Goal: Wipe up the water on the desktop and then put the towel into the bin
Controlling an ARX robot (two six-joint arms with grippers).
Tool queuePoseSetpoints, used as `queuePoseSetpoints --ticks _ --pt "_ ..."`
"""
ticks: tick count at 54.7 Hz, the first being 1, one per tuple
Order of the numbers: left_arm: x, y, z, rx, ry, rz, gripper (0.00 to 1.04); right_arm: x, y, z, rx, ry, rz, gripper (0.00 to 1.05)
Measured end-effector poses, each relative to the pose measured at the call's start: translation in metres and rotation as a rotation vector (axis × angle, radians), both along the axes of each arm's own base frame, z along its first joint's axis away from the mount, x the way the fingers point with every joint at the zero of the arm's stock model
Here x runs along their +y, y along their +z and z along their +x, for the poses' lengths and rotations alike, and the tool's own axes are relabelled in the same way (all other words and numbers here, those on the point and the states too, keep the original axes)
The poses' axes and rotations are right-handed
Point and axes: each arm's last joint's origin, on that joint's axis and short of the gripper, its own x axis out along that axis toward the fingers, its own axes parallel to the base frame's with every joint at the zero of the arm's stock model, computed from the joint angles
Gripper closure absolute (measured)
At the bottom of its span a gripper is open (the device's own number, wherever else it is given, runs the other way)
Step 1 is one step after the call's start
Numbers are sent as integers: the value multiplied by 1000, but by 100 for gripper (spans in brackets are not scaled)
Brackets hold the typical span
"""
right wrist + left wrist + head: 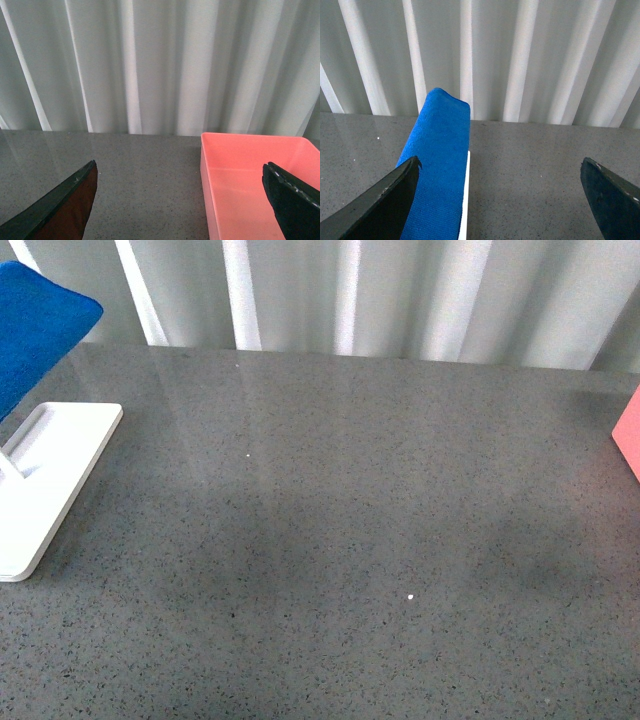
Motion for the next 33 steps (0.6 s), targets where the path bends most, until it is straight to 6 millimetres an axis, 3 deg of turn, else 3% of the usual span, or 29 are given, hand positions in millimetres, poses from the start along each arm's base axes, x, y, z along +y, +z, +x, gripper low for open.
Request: queuePoseSetpoints --ticks 33 --pt "0 0 0 0 0 0 7 0 0 0 0 0 0 7"
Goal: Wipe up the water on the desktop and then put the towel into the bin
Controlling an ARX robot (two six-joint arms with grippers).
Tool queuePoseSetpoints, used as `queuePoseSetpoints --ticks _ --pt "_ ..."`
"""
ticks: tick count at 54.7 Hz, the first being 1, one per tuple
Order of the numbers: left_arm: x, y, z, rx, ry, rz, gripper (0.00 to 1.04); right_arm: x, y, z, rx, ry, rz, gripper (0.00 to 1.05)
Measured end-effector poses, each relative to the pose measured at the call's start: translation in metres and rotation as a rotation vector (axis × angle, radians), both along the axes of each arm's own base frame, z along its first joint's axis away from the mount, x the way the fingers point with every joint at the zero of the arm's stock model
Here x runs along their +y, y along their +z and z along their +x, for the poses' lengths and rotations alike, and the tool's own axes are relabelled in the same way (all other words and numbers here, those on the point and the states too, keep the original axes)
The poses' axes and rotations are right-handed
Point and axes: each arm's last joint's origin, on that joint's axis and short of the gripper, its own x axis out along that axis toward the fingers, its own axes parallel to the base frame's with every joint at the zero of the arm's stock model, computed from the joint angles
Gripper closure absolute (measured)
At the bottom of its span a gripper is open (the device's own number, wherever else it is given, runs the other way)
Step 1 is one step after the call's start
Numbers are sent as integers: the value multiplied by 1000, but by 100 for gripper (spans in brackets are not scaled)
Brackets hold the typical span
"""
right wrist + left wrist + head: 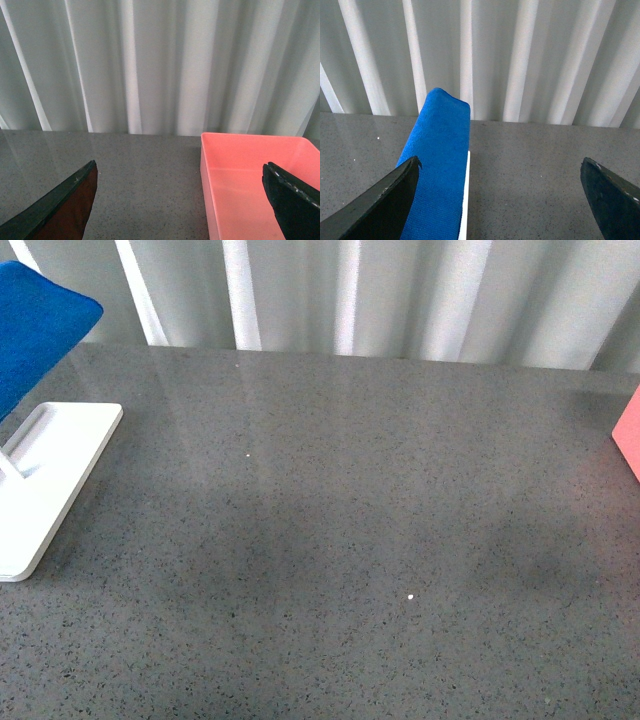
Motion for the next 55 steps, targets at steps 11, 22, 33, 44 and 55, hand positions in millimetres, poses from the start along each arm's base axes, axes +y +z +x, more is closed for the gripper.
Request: queuePoseSetpoints --ticks 11,22,33,44,55 --pt "1 -2 1 136 46 -57 7 0 0 0 0 0 0 7" --pt "4 32 53 337 -30 -164 7 0 0 0 0 0 0 7" --pt "26 60 166 447 -58 -36 7 0 0 0 0 0 0 7" --pt "47 67 244 512 -34 91 7 0 0 0 0 0 0 7" --pt "60 51 272 604 -19 185 7 0 0 0 0 0 0 7"
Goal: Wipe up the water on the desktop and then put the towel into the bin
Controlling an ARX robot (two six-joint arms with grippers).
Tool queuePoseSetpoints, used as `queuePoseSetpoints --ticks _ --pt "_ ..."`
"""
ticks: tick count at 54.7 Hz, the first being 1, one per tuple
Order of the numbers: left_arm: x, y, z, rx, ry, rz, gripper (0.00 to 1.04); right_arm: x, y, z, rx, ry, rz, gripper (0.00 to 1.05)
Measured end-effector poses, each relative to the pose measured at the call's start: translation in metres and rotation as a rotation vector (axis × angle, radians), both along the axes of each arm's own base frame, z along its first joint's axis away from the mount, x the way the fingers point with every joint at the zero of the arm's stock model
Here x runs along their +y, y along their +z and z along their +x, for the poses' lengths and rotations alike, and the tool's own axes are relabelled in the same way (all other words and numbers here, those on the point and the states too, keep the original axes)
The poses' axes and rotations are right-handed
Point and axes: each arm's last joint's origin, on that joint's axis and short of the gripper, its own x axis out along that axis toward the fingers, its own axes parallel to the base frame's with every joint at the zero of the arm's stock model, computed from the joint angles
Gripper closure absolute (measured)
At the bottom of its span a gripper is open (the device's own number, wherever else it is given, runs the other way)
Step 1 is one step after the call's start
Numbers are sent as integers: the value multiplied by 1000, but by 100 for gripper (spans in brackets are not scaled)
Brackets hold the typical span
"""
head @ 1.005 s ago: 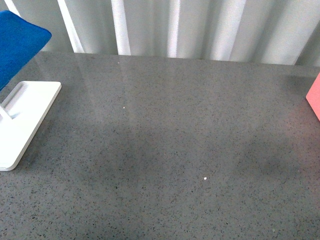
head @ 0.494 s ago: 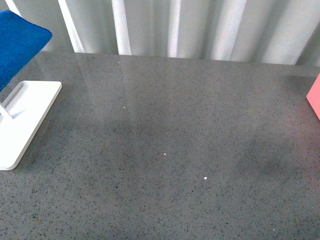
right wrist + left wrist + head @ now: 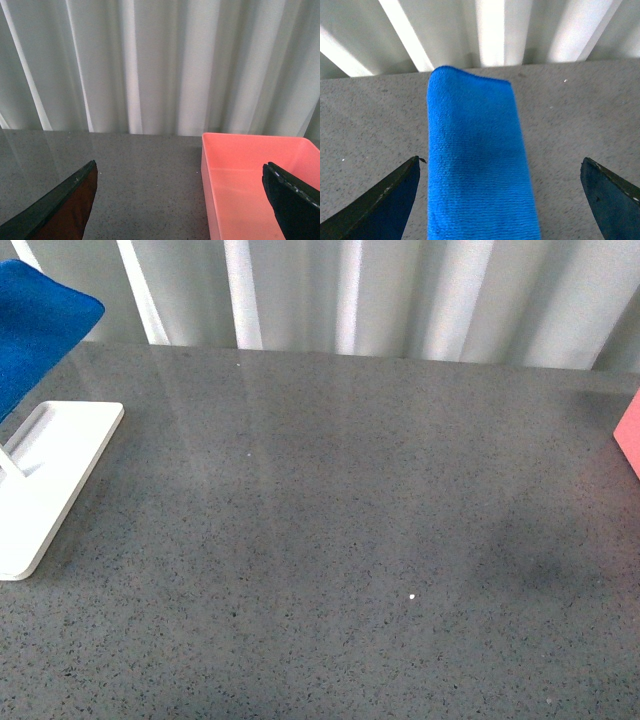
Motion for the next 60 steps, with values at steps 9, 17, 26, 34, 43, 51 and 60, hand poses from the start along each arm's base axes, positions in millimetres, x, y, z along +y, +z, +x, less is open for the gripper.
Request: queuePoseSetpoints --ticks 9,17,26,34,43,51,60 --pt "4 -19 12 64 9 28 7 0 0 0 0 0 0 7" --pt "5 -31 16 96 12 37 7 0 0 0 0 0 0 7" --pt "7 -42 21 107 29 54 7 0 0 0 0 0 0 7" --pt "8 -49 23 97 41 65 7 0 0 0 0 0 0 7" --pt "8 -56 21 96 42 63 7 0 0 0 0 0 0 7" --pt "8 -60 19 103 43 63 22 0 0 0 0 0 0 7" --pt "7 -62 18 96 45 55 50 0 0 0 0 0 0 7"
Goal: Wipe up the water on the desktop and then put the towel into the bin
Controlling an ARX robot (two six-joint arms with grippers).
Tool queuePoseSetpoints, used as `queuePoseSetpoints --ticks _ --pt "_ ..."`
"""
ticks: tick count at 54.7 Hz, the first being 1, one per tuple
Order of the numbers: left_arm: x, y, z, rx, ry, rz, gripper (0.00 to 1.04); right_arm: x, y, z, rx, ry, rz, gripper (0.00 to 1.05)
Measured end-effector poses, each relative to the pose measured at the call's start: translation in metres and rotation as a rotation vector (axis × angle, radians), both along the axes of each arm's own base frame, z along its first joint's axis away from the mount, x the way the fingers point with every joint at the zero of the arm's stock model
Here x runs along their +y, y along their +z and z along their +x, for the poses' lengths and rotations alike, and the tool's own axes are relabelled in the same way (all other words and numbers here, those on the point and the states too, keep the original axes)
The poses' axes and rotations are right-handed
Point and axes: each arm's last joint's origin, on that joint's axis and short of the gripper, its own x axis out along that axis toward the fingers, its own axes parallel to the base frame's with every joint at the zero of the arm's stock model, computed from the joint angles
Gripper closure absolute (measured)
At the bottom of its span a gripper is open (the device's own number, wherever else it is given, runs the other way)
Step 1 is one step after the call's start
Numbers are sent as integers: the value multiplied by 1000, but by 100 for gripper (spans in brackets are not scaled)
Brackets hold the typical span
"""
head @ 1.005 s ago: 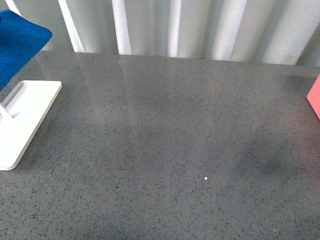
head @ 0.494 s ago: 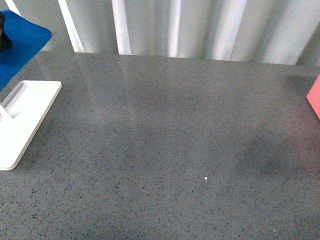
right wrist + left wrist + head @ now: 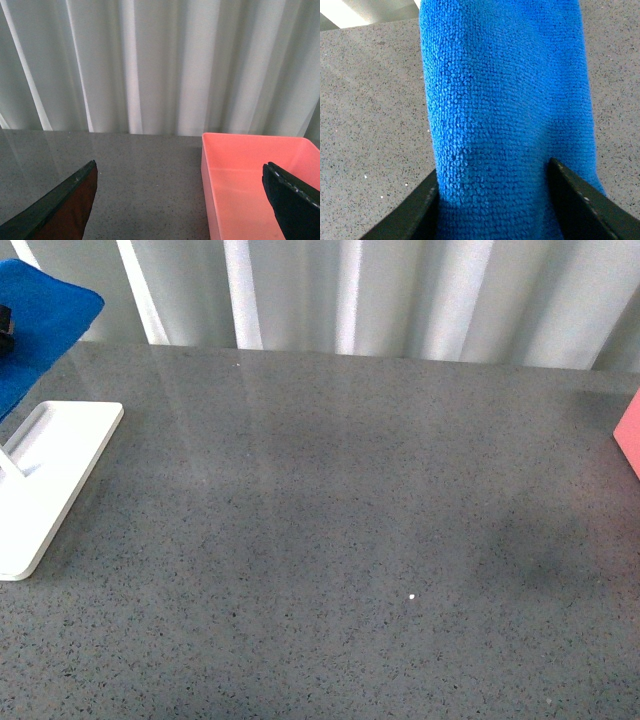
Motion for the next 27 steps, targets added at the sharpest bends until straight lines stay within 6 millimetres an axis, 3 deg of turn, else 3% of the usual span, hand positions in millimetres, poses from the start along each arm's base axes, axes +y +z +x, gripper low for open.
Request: queuePoseSetpoints --ticks 10,15,27 --pt "-1 9 -2 -8 -13 -12 84 0 0 0 0 0 0 7" --pt "-2 17 -4 -24 -20 -25 96 0 0 0 0 0 0 7" --pt "-12 58 -10 -186 -10 -111 99 0 0 0 0 0 0 7"
